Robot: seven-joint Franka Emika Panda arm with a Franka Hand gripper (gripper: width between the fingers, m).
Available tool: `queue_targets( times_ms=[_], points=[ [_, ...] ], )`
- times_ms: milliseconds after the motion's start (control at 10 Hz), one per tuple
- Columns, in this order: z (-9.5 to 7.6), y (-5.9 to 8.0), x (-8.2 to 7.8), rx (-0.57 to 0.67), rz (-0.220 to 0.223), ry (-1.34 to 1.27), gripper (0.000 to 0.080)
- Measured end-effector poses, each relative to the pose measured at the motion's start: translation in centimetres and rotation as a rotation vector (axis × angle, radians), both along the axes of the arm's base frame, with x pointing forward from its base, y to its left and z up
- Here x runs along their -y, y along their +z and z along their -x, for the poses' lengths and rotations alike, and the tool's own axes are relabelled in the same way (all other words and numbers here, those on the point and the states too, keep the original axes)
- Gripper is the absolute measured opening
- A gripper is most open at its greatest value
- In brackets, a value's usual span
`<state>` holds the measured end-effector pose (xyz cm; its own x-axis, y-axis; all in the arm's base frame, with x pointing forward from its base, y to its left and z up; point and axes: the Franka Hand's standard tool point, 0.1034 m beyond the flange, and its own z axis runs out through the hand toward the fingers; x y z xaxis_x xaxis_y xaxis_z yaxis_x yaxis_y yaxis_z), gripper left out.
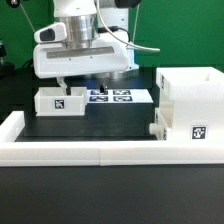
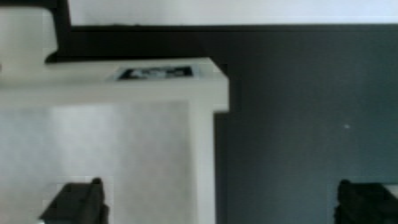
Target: Assemble drawer
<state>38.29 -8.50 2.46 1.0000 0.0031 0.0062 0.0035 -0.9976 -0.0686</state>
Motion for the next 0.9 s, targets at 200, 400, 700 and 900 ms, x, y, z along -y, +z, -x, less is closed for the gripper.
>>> queue_targets(
  times_ms=[200, 400, 700, 900],
  points=[
    [1.0, -1.4, 0.4, 0.004, 0.004, 0.036, 0.0649],
    [1.2, -1.9, 0.3, 0.002, 0.004, 0.039, 0.0649],
    [1.0, -2.0, 0.1, 0.009, 0.007, 0.048, 0.0649],
    [1.0, -2.0, 0.1, 0.009, 0.007, 0.051, 0.0528]
  ],
)
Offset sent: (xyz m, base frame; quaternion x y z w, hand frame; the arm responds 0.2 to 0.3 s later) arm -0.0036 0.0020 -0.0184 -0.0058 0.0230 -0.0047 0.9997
